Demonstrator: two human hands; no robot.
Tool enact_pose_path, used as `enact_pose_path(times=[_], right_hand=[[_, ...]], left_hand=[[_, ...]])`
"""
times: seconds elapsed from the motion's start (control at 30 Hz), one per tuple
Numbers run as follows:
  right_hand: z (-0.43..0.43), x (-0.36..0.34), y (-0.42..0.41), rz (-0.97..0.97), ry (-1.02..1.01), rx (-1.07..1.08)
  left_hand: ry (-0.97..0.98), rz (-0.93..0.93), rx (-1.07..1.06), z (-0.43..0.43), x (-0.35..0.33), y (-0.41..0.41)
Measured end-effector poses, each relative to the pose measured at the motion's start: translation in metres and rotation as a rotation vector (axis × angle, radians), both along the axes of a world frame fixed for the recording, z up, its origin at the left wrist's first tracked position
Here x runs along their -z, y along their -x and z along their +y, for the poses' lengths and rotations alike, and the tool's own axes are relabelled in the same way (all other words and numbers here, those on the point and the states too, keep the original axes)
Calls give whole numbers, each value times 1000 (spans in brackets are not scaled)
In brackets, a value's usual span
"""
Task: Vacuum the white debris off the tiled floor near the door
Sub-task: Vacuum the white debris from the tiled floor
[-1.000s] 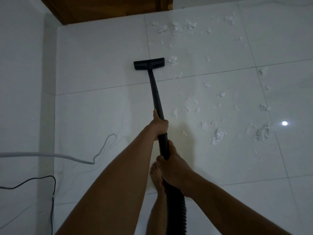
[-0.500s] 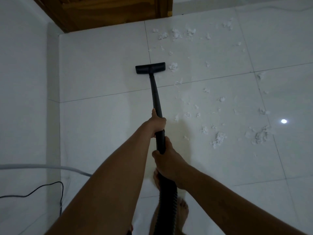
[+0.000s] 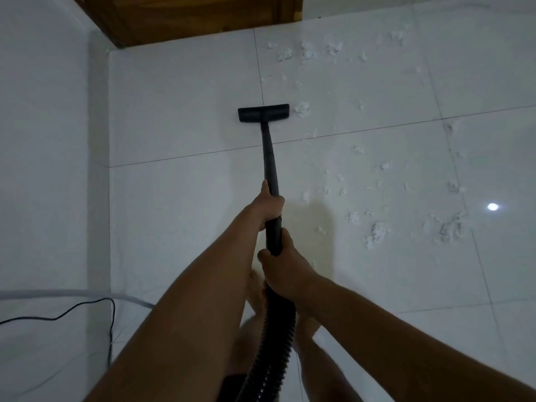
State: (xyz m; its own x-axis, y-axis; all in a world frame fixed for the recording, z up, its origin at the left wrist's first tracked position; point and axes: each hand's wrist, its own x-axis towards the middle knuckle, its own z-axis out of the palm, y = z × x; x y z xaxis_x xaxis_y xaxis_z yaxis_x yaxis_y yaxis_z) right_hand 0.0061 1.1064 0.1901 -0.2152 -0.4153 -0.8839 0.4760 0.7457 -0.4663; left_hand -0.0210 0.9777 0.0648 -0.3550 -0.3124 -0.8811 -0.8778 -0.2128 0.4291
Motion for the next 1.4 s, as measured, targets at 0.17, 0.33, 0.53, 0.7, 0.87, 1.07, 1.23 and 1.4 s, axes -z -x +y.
enact_pose_path(times=[0.17,0.33,0.53,0.7,0.87,1.07,1.23,1.4], right_hand=[[-19,-2,-12,-77,-28,49],[-47,6,-31,-20,-61,75],[-73,5,-52,58,-53,180],[-84,6,-59,20,-20,277],[-88,6,-56,35,-30,221],[-95,16,-36,47,-40,164],[-89,21,-10,51,-27,145],[-94,22,3,34,-34,123]], left_hand=[[-62,41,-95,-19,2,-11],[-87,35,-70,-42,6,-20],[-29,19,46,-71,9,-26],[-12,18,72,-82,8,-25],[-14,10,92,-83,13,-25],[-8,7,79,-92,18,-6],[-39,12,44,-89,21,15],[-35,-3,41,-95,23,29]])
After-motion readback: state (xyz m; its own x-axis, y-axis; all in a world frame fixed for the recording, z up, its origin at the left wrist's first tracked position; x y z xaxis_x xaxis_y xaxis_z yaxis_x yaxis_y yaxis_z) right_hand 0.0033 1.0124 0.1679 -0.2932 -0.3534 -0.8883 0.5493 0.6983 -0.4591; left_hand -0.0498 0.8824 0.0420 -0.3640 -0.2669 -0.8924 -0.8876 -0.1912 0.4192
